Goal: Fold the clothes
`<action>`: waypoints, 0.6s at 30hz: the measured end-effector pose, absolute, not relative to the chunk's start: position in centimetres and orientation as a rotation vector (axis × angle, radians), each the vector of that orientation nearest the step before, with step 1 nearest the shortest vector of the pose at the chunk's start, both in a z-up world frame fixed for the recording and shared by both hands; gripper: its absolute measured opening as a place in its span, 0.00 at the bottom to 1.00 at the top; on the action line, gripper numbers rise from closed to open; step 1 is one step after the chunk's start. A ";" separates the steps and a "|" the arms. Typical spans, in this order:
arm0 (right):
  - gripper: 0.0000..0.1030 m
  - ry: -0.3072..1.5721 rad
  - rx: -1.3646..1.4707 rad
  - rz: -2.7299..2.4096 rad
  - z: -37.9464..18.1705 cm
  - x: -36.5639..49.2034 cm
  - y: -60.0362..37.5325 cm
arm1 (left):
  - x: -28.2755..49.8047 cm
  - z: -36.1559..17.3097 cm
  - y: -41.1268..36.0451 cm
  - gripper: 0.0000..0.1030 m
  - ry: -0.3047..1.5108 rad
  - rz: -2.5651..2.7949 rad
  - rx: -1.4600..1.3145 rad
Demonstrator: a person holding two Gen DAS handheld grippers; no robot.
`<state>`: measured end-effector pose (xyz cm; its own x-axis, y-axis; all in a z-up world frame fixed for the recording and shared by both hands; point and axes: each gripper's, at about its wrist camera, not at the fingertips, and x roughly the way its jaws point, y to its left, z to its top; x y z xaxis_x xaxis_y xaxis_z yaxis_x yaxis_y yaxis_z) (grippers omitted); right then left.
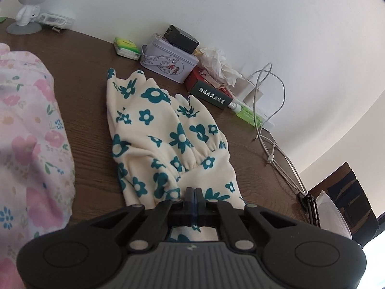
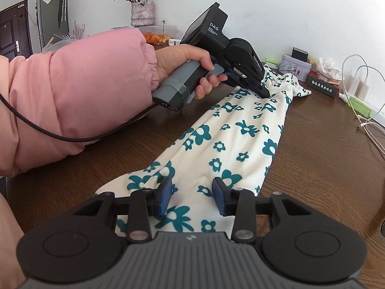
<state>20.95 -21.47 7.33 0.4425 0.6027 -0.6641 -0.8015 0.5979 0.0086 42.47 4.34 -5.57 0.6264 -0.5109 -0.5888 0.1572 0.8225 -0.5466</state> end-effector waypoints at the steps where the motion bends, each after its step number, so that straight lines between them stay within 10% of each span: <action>1: 0.38 0.677 -0.329 0.890 7.4 20.7 -21.6 | 42.5 -5.4 4.2 0.00 0.811 -0.397 -0.465; 3: 0.42 0.676 -0.312 0.894 7.8 20.3 -22.1 | 42.2 -4.8 3.7 0.03 0.802 -0.389 -0.432; 14: 0.89 0.603 -0.130 0.884 10.2 15.5 -28.1 | 29.2 3.7 1.4 0.93 0.546 -0.541 -0.154; 18: 1.00 0.577 -0.091 0.867 10.2 13.8 -29.4 | 21.8 5.0 0.8 1.00 0.464 -0.585 -0.037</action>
